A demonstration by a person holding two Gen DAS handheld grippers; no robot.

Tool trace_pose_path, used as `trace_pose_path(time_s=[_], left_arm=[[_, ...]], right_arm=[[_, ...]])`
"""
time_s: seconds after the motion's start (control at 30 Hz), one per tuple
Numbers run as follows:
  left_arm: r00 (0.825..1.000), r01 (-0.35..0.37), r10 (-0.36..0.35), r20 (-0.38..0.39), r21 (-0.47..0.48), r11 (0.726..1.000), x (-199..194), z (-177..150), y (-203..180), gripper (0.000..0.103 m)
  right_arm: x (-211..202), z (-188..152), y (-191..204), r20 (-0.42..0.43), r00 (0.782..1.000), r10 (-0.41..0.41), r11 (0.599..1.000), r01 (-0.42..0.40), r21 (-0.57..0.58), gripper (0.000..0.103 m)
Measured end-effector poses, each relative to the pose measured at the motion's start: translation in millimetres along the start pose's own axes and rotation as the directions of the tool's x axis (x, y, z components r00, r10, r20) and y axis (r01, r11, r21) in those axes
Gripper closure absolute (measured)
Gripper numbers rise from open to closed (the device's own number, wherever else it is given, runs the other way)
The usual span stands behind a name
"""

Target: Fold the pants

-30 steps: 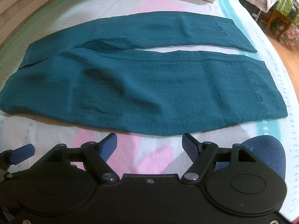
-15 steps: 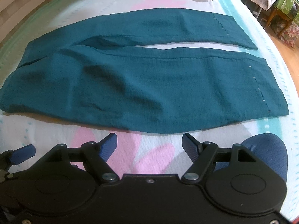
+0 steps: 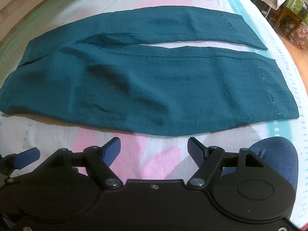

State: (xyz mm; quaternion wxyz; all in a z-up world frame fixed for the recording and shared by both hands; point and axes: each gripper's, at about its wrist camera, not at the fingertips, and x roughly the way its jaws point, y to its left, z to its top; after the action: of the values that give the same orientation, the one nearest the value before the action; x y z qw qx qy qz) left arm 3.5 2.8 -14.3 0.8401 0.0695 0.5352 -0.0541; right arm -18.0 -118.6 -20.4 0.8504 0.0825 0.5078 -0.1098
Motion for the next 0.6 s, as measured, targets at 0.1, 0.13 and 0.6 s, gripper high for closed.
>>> trace_pose_path(time_s=[0.1, 0.13, 0.6], left_arm=[[1.0, 0.006, -0.006, -0.005, 0.002, 1.0, 2.7, 0.7, -0.8, 0.049], [1.0, 0.008, -0.008, -0.007, 0.002, 1.0, 3.0, 1.2, -1.3, 0.049], [0.997, 0.022, -0.022, 0.072, 0.002, 1.0, 8.1, 41.8, 10.3, 0.049]], right_arm=[[2.3, 1.6, -0.7, -0.006, 1.0, 0.002, 1.0, -0.002, 0.001, 0.027], [3.1, 1.9, -0.9, -0.007, 1.0, 0.006, 1.0, -0.006, 0.005, 0.027], [15.6, 44.0, -43.1, 0.05, 0.999, -0.01, 0.994, 0.005, 0.105, 0.035]])
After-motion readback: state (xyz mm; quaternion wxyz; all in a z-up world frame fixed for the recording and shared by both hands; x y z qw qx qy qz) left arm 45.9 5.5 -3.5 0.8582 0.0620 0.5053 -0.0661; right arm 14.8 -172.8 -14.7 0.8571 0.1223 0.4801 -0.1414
